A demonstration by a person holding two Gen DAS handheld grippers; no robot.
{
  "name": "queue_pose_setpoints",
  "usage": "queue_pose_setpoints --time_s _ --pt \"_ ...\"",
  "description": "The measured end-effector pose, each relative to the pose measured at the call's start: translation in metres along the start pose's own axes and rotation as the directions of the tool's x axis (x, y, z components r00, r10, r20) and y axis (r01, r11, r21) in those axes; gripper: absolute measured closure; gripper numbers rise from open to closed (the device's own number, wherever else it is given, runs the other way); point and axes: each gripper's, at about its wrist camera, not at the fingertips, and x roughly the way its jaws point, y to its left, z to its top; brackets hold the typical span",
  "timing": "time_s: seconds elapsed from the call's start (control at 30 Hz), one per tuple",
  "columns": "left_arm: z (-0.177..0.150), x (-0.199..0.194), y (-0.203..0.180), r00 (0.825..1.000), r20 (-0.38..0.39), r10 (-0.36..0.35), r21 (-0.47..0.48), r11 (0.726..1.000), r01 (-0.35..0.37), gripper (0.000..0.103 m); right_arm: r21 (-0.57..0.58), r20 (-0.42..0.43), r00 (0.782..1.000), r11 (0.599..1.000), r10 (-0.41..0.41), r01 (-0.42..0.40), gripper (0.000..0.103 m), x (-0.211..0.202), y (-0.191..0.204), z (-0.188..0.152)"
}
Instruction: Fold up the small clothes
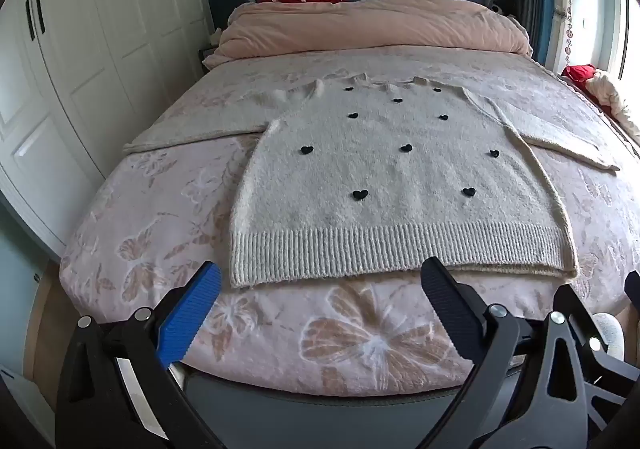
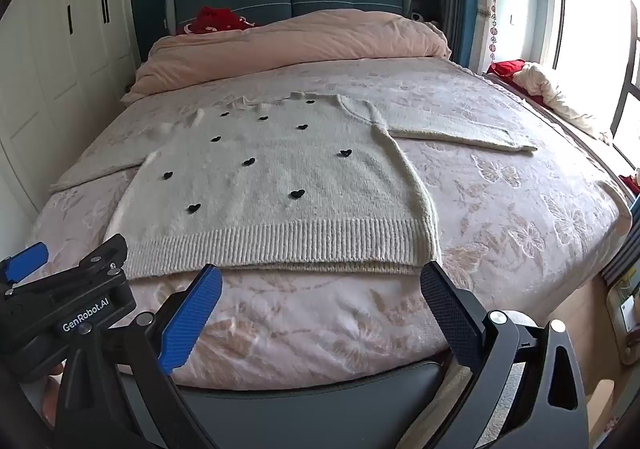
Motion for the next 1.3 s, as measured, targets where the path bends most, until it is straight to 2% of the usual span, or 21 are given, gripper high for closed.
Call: queue_pose_setpoints --time_s 0.07,1.3 --pt "-0.0004 -0.0006 -0.0009 1.000 0.016 0.017 0.015 1.000 -0.017 0.005 -0.001 0.003 1.000 1.000 0.000 0.000 0.005 0.0000 0.0009 0.0001" --pt "0.0012 -0.0013 -0.0006 1.000 0.011 0.015 0.010 1.000 -0.015 0.007 0.000 -0.006 1.000 1.000 -0.004 0.004 0.005 -0.0025 -0.0019 0.0009"
